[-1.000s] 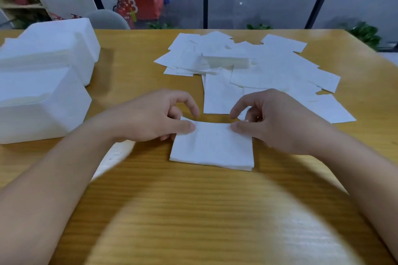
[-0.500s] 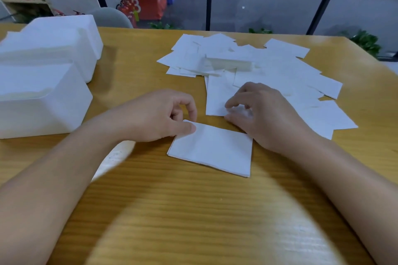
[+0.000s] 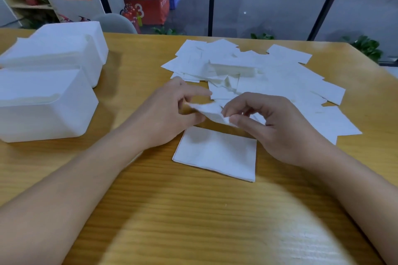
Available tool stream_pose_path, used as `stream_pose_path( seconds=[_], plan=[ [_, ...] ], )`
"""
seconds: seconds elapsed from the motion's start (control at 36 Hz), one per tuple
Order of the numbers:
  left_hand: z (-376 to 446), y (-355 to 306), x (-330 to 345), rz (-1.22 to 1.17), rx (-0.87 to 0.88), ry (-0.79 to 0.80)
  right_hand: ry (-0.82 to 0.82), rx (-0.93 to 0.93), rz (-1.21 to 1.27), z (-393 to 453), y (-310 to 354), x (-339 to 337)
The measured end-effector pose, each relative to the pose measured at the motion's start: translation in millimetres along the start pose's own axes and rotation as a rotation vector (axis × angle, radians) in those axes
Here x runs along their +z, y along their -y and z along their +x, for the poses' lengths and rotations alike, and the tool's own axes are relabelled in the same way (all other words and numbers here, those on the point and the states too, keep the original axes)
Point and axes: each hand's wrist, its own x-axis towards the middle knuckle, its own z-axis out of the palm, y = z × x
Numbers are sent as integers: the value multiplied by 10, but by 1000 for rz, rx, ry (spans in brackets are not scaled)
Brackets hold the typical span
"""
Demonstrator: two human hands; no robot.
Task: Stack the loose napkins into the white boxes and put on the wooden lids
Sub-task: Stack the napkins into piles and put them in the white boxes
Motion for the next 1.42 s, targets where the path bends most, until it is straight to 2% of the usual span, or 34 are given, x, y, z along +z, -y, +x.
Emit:
stream_pose_path(
  seconds=[0.08, 0.22, 0.39, 0.56, 0.67, 0.83, 1.0, 1.14, 1.28, 1.42],
  plan=[
    [35, 24, -14, 36, 34, -86, -1, 11, 64, -3, 17, -60],
    [30, 25, -75, 31, 104, -136, 25, 155, -68, -34, -26, -150],
    [-21, -61, -37, 105, 185, -97, -67, 114, -10, -39, 181, -132],
    [-40, -123, -32, 193, 261, -170, -105, -5, -239, -79, 215, 39],
    [-46, -149, -19, 136, 280, -185, -195, -54, -260, -59, 167, 97],
    [-45, -91, -20, 49, 204, -131, -274, 53, -229, -77, 100, -5],
    [-14, -67, -90, -137, 164, -154, -302, 87, -32, -58, 167, -133],
    [-16, -104, -204, -348, 83, -52, -166, 280, 118, -71, 247, -280],
    [-47, -78, -291, -278, -72, 256, 64, 403, -1, -71, 204, -266],
    [-56, -43, -266, -188, -114, 378, 169, 400, -130, -95, 146, -178]
  ],
)
